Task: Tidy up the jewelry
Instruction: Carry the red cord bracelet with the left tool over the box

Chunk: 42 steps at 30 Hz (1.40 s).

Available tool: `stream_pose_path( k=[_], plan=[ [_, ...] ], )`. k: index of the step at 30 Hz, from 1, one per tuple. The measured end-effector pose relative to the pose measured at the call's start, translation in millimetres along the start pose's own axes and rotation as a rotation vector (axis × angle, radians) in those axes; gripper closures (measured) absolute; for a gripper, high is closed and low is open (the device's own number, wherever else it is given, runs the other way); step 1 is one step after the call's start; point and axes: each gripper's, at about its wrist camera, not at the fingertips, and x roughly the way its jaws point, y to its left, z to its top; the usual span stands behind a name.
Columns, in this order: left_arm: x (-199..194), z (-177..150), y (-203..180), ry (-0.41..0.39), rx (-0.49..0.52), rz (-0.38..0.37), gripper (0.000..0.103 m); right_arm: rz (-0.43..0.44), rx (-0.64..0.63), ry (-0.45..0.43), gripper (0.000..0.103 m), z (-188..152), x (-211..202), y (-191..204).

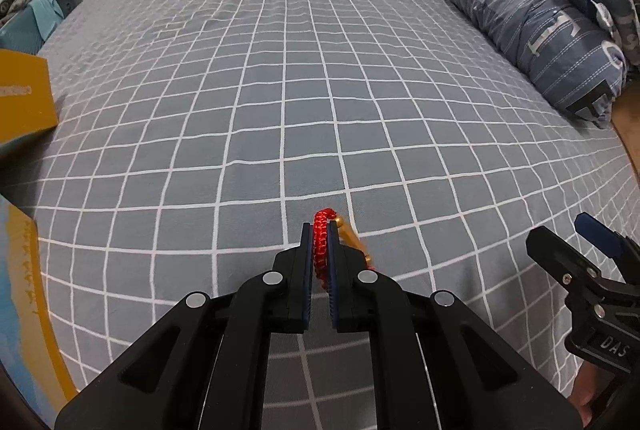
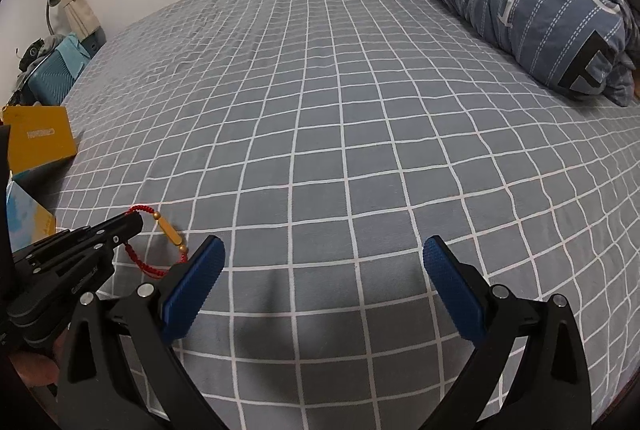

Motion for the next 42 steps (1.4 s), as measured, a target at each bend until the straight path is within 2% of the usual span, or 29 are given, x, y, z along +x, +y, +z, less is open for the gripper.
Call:
stream_pose_path(
  k=[23, 32, 42],
  plan=[
    [-78, -22, 41, -0.054, -0.022, 0.042, 0.097, 0.022, -0.028, 0.004, 0.008, -11, -46, 40],
    [-121, -33, 72, -0.080, -0.060, 0.076, 0.097, 0.056, -0.058, -0.002, 0.008, -14, -68, 82],
    [-191, -47, 127, -0.157, -0.126, 0.135, 0.097, 0.106, -0.120, -0.031, 0.008, -14, -91, 157]
  ],
)
